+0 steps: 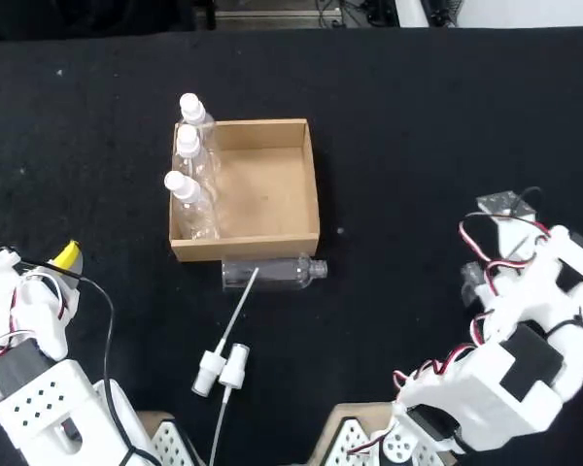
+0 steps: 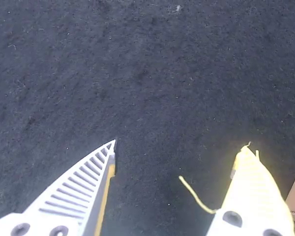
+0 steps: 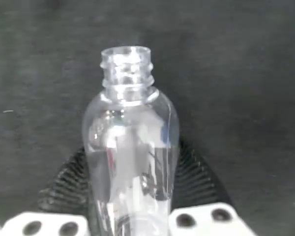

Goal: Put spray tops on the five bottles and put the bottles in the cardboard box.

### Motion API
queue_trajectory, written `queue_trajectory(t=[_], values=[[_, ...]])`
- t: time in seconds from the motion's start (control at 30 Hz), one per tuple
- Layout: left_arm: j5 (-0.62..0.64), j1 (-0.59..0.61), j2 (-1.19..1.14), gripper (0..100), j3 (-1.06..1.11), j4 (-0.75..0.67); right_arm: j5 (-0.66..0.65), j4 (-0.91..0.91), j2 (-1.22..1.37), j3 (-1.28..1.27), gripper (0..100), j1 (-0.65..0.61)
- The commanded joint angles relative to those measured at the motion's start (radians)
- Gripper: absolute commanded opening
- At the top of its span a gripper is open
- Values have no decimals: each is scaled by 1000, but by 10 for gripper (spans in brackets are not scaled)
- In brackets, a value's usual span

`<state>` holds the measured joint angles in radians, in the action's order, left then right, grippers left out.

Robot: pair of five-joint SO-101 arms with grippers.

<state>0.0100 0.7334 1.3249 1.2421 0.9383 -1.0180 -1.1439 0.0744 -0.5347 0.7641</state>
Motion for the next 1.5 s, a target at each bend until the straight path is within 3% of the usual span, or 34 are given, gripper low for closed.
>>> queue_trajectory(t=[0.0, 0.27, 0.53, 0.73, 0.87, 1.13, 1.47], values=[[3, -65, -3, 350, -18, -9, 104, -71, -176, 91, 11, -66], [-255, -312, -20, 350, -208, 206, 356, -92, -550, -28, 12, -169], [-526, -476, -308, 350, -371, 482, 376, -89, -753, -199, 12, -245], [-562, -670, -377, 350, -378, 565, 377, -89, -769, -205, 12, -245], [-559, -825, -377, 350, -300, 535, 374, -89, -769, -203, 12, -244], [-400, -997, -377, 350, -38, 264, 374, -87, -769, -203, 12, -244], [-397, -1036, -377, 349, 99, 132, 374, -48, -769, -208, 12, -238]])
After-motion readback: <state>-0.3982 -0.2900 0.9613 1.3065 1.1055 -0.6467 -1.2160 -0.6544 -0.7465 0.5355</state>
